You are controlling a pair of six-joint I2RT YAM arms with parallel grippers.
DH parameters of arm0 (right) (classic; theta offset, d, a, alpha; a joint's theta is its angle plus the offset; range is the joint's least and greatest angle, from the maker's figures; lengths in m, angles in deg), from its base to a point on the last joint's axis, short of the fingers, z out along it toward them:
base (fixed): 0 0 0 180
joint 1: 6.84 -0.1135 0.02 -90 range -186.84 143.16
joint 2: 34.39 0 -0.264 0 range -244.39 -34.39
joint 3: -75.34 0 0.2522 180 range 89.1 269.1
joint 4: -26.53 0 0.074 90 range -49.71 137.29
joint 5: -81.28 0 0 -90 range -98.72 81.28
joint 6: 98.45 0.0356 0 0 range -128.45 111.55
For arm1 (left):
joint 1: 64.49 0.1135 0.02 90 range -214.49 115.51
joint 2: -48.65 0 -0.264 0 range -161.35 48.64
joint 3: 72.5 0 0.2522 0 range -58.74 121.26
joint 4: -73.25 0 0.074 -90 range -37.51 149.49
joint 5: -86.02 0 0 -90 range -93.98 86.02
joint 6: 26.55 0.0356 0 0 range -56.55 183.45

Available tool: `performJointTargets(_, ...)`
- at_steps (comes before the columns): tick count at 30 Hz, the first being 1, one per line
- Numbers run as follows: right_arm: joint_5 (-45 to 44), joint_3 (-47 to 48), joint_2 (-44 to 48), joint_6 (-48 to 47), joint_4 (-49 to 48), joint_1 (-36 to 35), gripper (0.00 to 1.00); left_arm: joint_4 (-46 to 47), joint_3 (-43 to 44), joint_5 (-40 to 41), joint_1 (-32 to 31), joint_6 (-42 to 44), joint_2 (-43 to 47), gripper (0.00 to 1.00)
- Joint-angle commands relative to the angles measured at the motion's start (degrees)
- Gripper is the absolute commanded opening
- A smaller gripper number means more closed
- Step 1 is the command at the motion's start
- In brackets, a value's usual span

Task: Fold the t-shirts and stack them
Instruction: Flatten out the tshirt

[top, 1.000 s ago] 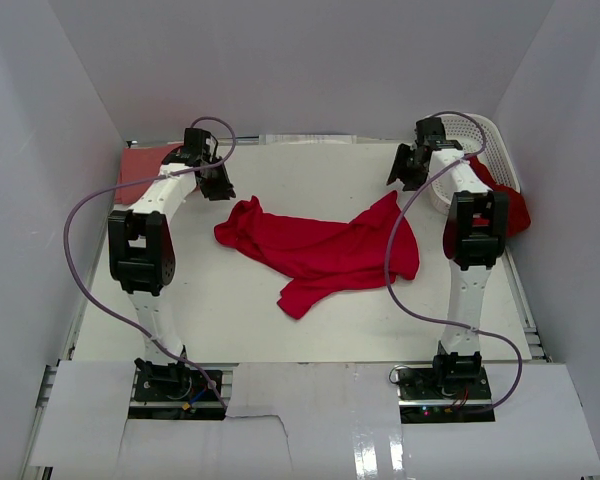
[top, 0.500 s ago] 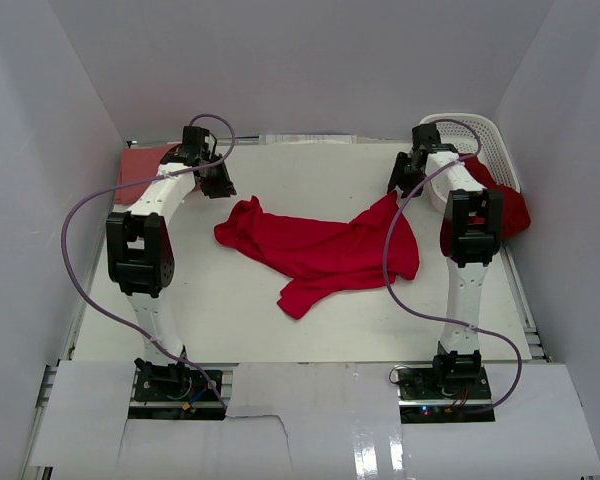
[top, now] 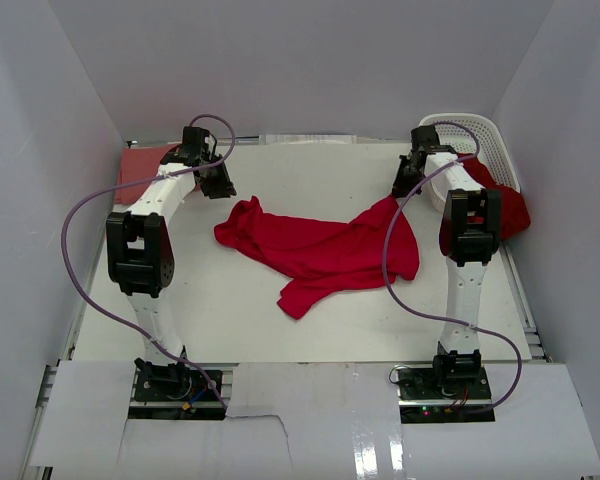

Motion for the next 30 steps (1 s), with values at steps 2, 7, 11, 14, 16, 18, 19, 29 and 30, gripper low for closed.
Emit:
performJointTargets(2, 0.3, 1.2, 1.3, 0.1, -1.8, 0.0, 0.19, 1.3, -0.7, -0.6, -0.1, 0.4, 4.7, 0.32)
performJointTargets(7, 1.1, 1.7, 1.9, 0.1, -1.6, 0.1, 0.08, 1.3, -0.8, -0.7, -0.1, 0.4, 4.7, 0.32)
performJointTargets(11, 1.1, 1.7, 3.1, -0.7, -1.5, -0.3, 0.11, 1.4, -1.0, -0.9, -0.1, 0.5, 4.7, 0.32)
performJointTargets(14, 0.6, 1.8, 4.7, -1.6, -1.6, -0.6, 0.10, 1.3, -1.2, -0.9, -0.2, 0.5, 5.0, 0.32)
performJointTargets(16, 0.0, 2.0, 6.2, -2.0, -1.4, -0.7, 0.09, 1.4, -1.7, -1.1, -0.4, 0.7, 5.5, 0.32)
performJointTargets(18, 0.0, 2.7, 7.4, -2.2, -0.7, -1.0, 0.09, 1.0, -2.4, -1.0, -1.2, 1.0, 6.2, 0.32)
performJointTargets(19, -0.3, 3.4, 7.7, -2.4, -0.2, -1.0, 0.10, 1.0, -2.8, -0.6, -1.6, 1.1, 7.2, 0.32)
performJointTargets(29, -0.6, 3.4, 8.9, -2.7, 1.3, -1.2, 0.15, -0.2, -15.7, -2.1, -5.4, 0.9, 21.2, 0.33)
performJointTargets(30, -0.5, 3.1, 9.0, -2.7, 1.1, -1.2, 0.15, -0.1, -16.9, -1.8, -5.5, 1.1, 22.6, 0.34)
